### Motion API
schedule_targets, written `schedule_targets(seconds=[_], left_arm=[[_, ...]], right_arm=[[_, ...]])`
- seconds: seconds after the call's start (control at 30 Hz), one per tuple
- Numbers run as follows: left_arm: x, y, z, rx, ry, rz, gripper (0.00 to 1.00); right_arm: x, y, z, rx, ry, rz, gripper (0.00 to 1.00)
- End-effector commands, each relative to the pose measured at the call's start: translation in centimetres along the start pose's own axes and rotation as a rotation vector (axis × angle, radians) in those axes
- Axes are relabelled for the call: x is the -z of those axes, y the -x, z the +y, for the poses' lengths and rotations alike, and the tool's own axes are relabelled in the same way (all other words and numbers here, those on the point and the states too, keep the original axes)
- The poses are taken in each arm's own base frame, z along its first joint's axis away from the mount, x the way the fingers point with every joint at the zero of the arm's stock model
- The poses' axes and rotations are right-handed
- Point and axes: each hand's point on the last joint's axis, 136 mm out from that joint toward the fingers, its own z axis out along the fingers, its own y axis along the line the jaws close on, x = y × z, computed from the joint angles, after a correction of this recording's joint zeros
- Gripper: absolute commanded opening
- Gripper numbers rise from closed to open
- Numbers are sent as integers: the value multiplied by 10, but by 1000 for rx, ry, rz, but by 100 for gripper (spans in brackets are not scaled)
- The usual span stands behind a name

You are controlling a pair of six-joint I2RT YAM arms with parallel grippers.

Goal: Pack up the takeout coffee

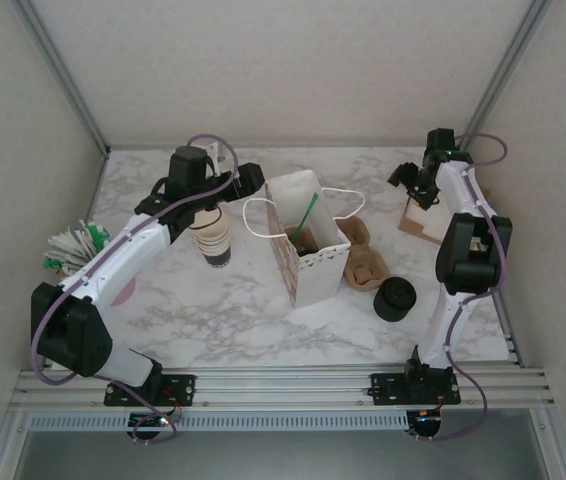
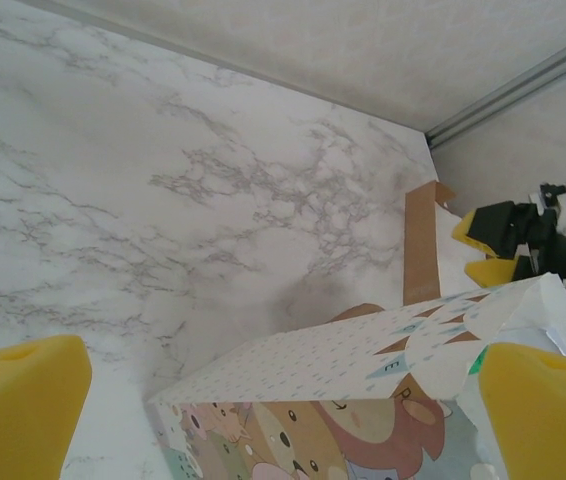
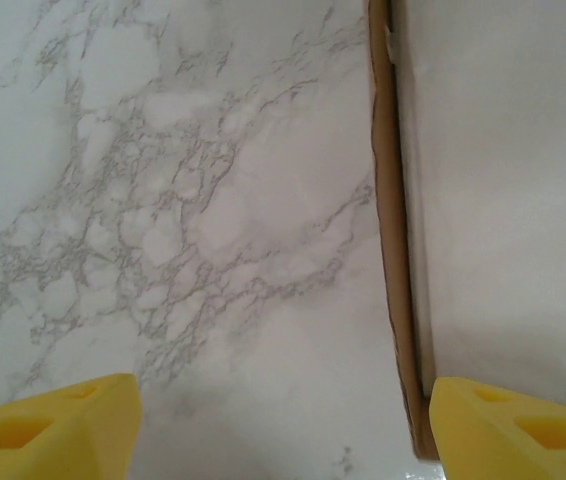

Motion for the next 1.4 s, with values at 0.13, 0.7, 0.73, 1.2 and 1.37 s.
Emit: schedule_targets(seconds=[0.13,0.7,0.73,1.2,1.37], left_arm=[[13,7,-6,-21,-37,-33,100],[22,4,-6,-3,-41,-38,100],[23,5,-6,-3,-41,-40,100],[26,-1,-11,4,-78,-31,100],[17,7,-10,-27,-59,-37,99]], right_arm=[[-18,-19,-4,24,-10,122,77],[-21,-76,13,71,45,234,78],[-20,-81,15,76,44,238,78],[16,-128,35,70,115,172,79],[45,-101,33,112,87,67,80]])
